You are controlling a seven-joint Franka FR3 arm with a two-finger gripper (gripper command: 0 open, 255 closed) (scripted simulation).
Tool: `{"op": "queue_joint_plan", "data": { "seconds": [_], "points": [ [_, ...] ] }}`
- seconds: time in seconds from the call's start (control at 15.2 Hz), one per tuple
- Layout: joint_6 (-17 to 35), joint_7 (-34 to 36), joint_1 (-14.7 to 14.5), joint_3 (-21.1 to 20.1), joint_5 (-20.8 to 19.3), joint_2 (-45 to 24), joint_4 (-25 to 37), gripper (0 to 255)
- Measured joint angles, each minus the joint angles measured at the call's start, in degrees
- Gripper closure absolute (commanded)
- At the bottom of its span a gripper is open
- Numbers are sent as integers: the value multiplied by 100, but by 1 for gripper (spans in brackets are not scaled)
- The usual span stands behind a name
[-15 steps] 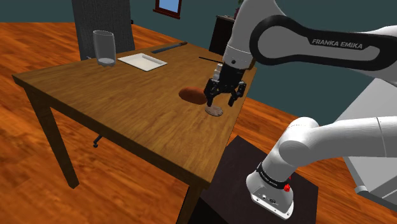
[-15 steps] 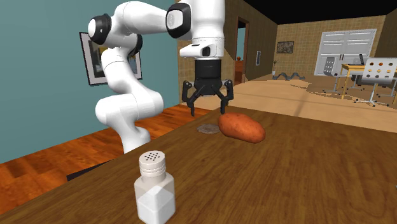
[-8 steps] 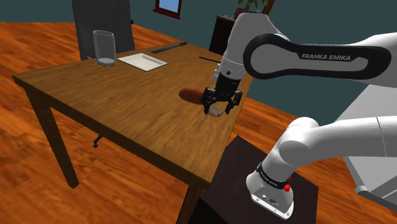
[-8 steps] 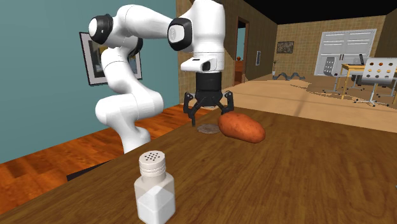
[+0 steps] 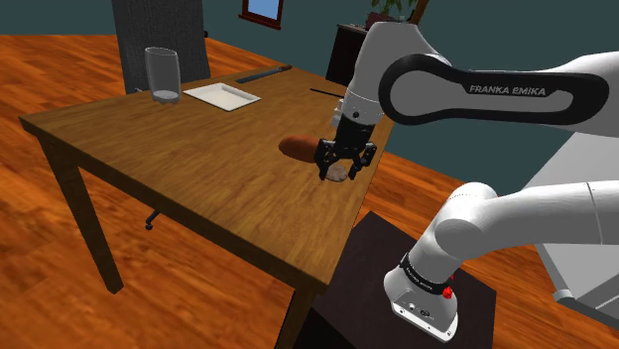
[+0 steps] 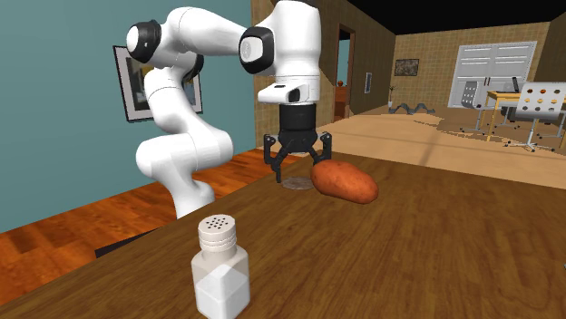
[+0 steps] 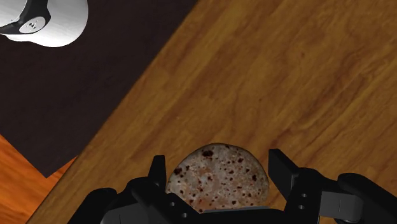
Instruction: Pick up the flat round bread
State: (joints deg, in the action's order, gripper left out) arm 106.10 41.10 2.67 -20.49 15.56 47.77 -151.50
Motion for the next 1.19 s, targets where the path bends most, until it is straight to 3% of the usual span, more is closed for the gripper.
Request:
{"op": "queue_joint_plan", "data": {
  "seconds": [0.4, 1.19],
  "points": [
    [-141, 14, 15, 26, -31, 1, 135, 255],
    [-1018, 55, 100, 216, -217, -38, 1051, 255]
  ]
}}
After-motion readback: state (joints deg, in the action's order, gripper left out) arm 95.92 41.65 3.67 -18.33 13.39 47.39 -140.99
